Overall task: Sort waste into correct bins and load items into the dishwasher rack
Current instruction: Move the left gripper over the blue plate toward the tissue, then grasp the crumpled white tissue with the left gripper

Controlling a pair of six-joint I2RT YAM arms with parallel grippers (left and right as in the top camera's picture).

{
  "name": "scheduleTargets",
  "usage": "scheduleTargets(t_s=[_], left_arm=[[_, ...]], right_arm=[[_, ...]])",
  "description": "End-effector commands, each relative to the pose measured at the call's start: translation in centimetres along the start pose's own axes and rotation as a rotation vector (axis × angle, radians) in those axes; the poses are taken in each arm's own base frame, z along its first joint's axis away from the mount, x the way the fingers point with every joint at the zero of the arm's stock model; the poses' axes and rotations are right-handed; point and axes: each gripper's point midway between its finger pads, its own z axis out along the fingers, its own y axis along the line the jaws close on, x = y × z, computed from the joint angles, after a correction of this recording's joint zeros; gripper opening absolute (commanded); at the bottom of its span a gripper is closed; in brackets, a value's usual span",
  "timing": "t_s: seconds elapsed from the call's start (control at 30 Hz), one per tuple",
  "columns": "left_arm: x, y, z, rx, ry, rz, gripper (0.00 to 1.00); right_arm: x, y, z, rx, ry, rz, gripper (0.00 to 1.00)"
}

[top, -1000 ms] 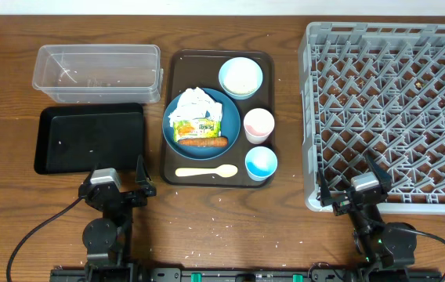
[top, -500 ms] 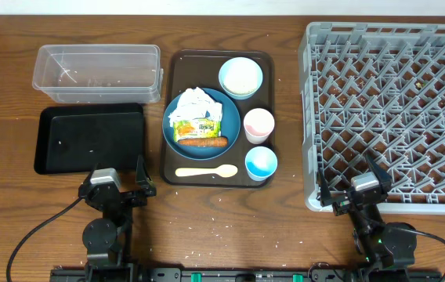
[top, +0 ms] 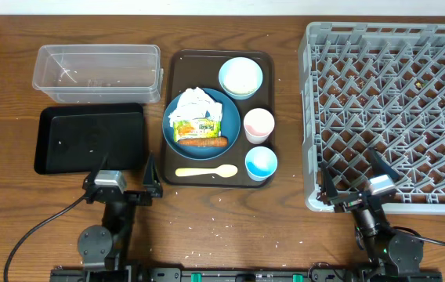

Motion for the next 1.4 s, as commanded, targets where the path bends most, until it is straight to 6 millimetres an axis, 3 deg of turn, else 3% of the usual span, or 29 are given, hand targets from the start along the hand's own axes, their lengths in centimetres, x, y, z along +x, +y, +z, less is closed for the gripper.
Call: scheduleTargets(t_s=[0.0, 0.13, 0.27, 0.43, 0.57, 0.73, 0.8, 0.97, 1.13, 1.37], left_arm=[[-5.0, -2.1, -0.9, 0.079, -0.077, 0.011, 0.97], [-8.6, -3.4, -1.1, 0.12, -0.066, 0.012, 0.97], [-11.1, -4.4, 0.4, 0.157, 0.023, -0.005, 0.97], [-12.5, -4.7, 5.0, 0.175, 0.238, -0.058, 0.97], [-11.7, -4.9, 9.4, 0.171, 0.452, -0.109, 0.97], [-7.5, -5.5, 14.1, 0.086, 0.819, -0.103, 0.98], [-5.1, -6.7, 15.6, 0.083, 0.958, -0.054, 0.97], [0.6, -9.2, 19.4, 0.135, 1.091, -0.01, 0.97], [6.7, -9.8, 20.4, 0.142, 1.219, -0.006, 0.97], [12.1, -9.6, 19.4, 0.182, 1.366, 0.069, 0.96]], right_arm=[[-2.7, 1.0, -0.3, -0.055, -0.044, 0.046, 0.99], [-4.9, 1.2, -0.6, -0.058, -0.022, 0.05, 0.99], [-6.8, 1.2, -0.5, -0.056, 0.04, 0.01, 0.99], [-8.1, 0.9, 0.8, -0.056, 0.195, 0.003, 0.99], [-7.7, 0.6, 2.3, -0.063, 0.358, 0.036, 0.99], [-6.9, 1.2, 4.2, -0.144, 0.521, 0.056, 0.99], [-6.6, 1.8, 4.9, -0.189, 0.549, 0.073, 0.99], [-5.0, 3.1, 5.3, -0.279, 0.609, 0.13, 0.99], [-4.1, 3.4, 4.8, -0.292, 0.656, 0.156, 0.99], [-3.9, 3.4, 4.6, -0.292, 0.667, 0.16, 0.99]])
